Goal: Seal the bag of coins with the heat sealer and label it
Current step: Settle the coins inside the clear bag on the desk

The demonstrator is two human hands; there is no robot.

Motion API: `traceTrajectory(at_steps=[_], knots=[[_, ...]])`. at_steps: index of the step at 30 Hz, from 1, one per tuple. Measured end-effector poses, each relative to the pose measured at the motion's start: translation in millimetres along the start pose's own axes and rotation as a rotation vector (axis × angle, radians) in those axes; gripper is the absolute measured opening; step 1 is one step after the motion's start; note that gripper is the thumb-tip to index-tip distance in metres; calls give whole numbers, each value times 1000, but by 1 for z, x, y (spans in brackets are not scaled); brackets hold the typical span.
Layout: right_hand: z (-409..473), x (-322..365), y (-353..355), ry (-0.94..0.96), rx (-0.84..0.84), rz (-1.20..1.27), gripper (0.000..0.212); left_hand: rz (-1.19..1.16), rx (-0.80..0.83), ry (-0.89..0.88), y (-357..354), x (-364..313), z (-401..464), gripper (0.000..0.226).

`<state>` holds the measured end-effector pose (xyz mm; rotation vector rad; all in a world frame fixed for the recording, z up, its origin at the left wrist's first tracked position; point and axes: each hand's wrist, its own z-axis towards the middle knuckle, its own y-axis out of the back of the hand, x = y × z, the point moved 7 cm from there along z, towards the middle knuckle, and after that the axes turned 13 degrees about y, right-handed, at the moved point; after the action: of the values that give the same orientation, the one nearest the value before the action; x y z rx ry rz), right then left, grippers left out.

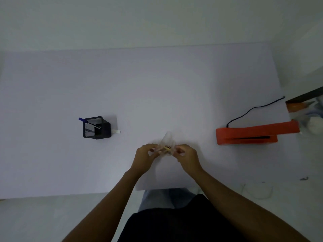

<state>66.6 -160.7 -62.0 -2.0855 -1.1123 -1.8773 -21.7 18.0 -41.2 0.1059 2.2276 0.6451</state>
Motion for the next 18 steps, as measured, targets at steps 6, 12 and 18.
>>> traceTrajectory(at_steps=[6, 12, 18], knots=[[13, 6, -8, -32, -1, -72, 13, 31, 1, -42, 28, 12, 24, 11], [18, 4, -16, -132, 85, 5, 16, 16, 41, -31, 40, 35, 40, 9], [25, -3, -23, -211, 59, 15, 16, 36, 67, 27, 33, 40, 51, 10]])
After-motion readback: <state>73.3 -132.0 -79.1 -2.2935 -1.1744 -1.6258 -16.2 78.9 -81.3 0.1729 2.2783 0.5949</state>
